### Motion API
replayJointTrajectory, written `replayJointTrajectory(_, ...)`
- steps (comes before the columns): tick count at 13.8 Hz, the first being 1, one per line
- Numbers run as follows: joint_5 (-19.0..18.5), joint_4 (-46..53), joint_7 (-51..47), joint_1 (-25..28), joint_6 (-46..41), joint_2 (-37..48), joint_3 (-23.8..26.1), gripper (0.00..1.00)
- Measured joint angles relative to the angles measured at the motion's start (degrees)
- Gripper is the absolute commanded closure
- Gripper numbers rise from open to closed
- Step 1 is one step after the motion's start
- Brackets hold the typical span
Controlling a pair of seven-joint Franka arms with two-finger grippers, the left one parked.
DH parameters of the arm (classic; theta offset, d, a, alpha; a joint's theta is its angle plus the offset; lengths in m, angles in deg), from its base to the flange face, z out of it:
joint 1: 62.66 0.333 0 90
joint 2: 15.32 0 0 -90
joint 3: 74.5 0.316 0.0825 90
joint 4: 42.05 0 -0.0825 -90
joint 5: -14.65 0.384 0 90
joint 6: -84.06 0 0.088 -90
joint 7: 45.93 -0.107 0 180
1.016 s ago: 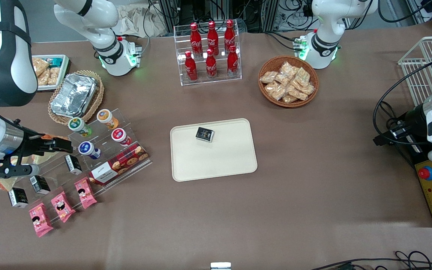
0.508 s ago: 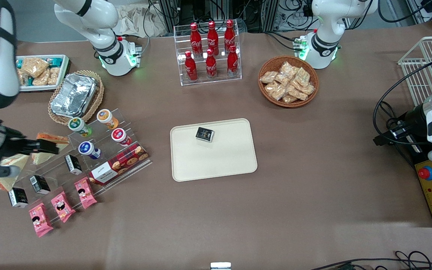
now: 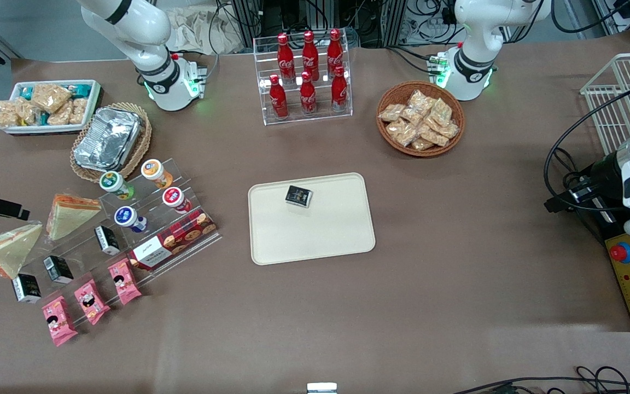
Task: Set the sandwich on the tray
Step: 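Move the right gripper down to the wrapped triangular sandwich in the rack, then close the right gripper on the sandwich's wrapper corner and lift it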
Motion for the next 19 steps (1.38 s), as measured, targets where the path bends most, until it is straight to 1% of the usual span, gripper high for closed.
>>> replayJointTrajectory(3, -0.03, -0.07, 1.35, -1.18, 2.05, -1.49, -1.36, 0.0)
replayJointTrajectory(7, -2.04, -0.14, 1.72, -1.23, 5.53, -4.22, -1.95, 0.01)
replayJointTrajectory(16, -2.87, -0.23, 2.07, -4.09, 12.1, -8.77, -4.42, 0.01)
replayJointTrajectory(19, -4.54, -0.28, 2.08, -4.28, 13.47, -10.3, -4.62, 0.01)
